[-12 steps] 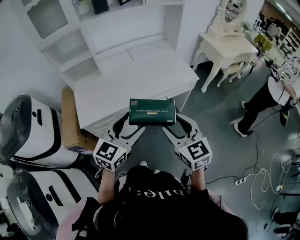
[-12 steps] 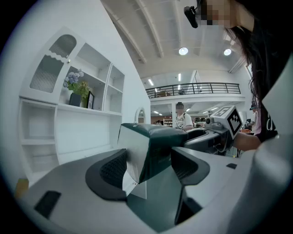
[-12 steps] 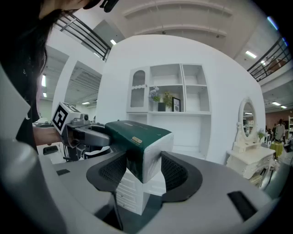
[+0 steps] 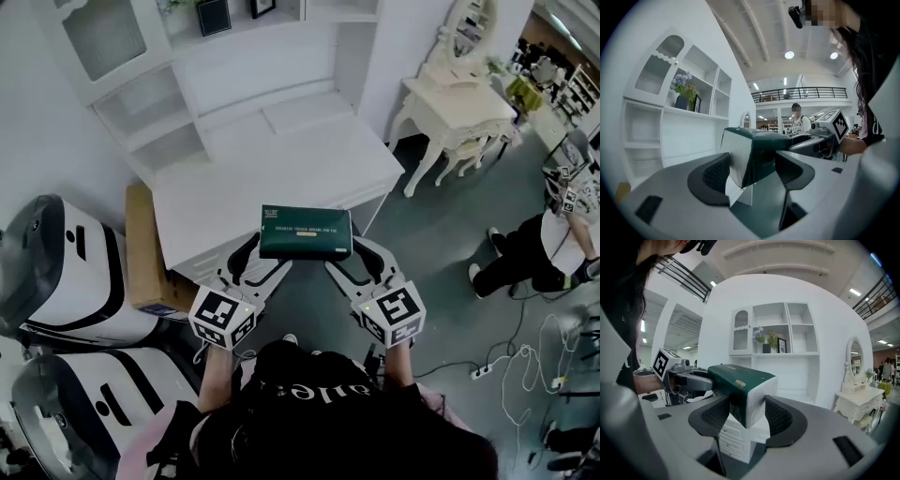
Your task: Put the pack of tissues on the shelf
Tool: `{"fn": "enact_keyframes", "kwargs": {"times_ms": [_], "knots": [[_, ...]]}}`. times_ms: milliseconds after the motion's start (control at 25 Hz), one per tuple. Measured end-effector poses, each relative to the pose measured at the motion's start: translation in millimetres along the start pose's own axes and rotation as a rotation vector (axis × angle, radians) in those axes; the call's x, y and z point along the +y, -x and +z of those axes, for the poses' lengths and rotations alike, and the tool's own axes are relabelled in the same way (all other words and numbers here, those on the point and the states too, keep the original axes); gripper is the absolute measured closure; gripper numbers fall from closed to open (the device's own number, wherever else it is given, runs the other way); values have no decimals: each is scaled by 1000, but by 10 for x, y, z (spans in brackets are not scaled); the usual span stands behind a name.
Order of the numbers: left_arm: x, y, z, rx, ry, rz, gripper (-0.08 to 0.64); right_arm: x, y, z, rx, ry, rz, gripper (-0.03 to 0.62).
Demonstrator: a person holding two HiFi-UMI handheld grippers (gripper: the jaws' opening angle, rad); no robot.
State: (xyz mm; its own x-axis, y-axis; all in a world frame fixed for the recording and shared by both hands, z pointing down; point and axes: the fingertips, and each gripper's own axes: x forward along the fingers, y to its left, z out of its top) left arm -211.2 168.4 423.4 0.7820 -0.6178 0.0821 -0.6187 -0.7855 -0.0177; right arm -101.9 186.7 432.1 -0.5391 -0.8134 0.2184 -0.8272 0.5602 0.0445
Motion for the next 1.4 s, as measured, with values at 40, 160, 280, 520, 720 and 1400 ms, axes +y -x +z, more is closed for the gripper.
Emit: {"fn": "enact_keyframes", "kwargs": {"times_ms": [40,160,280,520,720,1400], "knots": [[54,11,-9,-2,3,-1,244,16,-52,7,1,0,-1,341],[166,34,-20,-7,3,-7,244,51,-158,21,2,-1,-6,341],[261,51,-36,-10,5,-23,244,84,-244,20,6,-9,-19,341],[398,-13,-68,-10,9,-59,244,64,-363,-3,13,-21,-58,341],[446,-257,-48,-10,8,-73,244,-159,-418,-21,7,-48,-74,341],[362,-2069,182,-42,24,35,244,-2078,-548,7,7,3,26,341]]}}
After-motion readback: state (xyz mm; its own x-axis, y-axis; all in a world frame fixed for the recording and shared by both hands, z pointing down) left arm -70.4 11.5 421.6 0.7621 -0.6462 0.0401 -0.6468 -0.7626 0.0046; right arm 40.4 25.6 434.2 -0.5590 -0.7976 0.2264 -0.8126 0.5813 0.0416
